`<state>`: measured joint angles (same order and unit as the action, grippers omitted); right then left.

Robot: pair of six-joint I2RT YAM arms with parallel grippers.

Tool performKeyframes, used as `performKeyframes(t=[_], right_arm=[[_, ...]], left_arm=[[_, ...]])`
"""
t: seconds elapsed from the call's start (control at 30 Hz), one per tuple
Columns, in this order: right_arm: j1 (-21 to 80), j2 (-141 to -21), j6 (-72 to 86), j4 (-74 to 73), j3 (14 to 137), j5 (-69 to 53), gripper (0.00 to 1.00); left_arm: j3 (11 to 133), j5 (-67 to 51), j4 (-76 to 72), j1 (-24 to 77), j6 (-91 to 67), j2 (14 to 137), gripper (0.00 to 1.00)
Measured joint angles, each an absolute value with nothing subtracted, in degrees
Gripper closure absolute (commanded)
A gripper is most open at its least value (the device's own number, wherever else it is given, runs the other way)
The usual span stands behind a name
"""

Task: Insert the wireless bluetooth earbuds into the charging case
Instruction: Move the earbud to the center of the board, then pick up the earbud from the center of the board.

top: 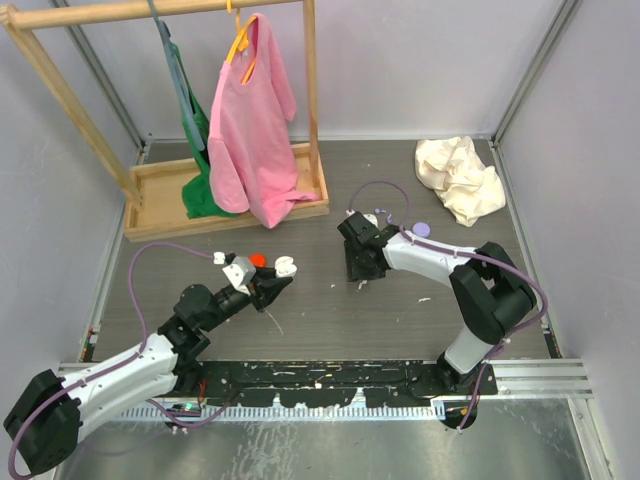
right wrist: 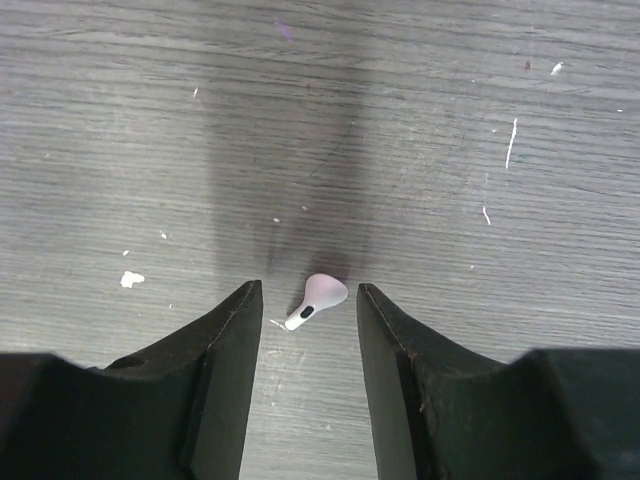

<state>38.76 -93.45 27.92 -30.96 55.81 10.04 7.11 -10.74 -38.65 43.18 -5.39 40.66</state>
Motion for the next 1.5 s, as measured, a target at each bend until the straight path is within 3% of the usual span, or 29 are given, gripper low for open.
performKeyframes(t=[0.2,0.6,0.83,1.5], right_arm=[[38.72,-95.29,29.98,-30.20,55.40,10.46,0.55],[38.54,-95.22,31.09,-28.47,54.46,10.81,0.69],[39.03,-93.23,31.35,-27.92,52.58,12.25,0.72],[50.04,-72.34,25.12,-19.92,51.44,18.90,0.73]], left_arm=[[7.16,-10.76,-38.63,43.18,-5.41,40.73,1.00],[7.16,-10.76,-38.63,43.18,-5.52,40.73,1.00],[7.16,-10.83,-38.65,43.18,-5.52,40.82,1.00],[7.16,-14.68,-39.83,43.18,-5.50,40.66,1.00]])
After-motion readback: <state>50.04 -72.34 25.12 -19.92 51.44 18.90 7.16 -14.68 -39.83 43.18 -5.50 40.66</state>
